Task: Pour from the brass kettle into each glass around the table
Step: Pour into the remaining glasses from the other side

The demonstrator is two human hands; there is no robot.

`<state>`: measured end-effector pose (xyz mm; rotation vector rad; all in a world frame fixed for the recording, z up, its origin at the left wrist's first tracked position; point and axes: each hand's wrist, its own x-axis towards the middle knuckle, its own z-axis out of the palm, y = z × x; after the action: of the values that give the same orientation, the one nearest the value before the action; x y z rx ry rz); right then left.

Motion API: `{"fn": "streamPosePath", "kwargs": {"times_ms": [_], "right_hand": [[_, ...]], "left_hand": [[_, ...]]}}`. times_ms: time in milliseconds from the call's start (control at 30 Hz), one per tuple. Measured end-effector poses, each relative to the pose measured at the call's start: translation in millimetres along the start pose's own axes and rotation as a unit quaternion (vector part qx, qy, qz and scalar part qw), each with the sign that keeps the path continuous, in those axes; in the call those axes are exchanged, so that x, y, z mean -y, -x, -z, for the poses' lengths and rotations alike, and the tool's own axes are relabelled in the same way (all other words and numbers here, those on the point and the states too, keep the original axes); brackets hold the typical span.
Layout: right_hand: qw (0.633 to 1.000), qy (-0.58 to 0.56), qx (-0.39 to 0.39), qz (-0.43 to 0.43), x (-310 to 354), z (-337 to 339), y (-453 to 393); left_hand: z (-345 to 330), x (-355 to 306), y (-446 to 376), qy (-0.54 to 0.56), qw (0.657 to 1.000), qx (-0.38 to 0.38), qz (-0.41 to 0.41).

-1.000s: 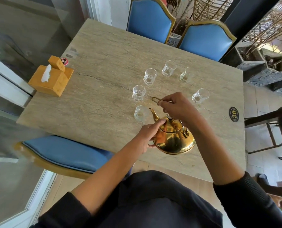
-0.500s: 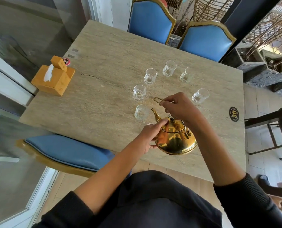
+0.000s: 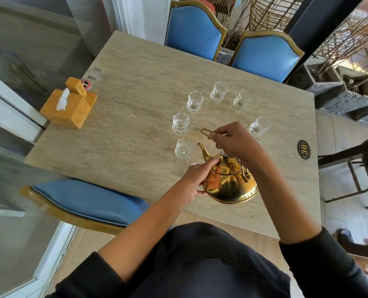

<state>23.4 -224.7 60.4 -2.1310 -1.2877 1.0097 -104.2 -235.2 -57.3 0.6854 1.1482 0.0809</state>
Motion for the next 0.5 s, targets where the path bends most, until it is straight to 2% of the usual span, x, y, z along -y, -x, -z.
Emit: {"fn": "streamPosePath", "kwargs": {"times_ms": [500], "right_hand": [[1.000, 0.010, 0.000, -0.005, 5.1, 3.1, -1.2]], "left_hand": [[-2.4, -4.7, 1.5, 0.005, 1.000, -0.003, -0.006]]}}
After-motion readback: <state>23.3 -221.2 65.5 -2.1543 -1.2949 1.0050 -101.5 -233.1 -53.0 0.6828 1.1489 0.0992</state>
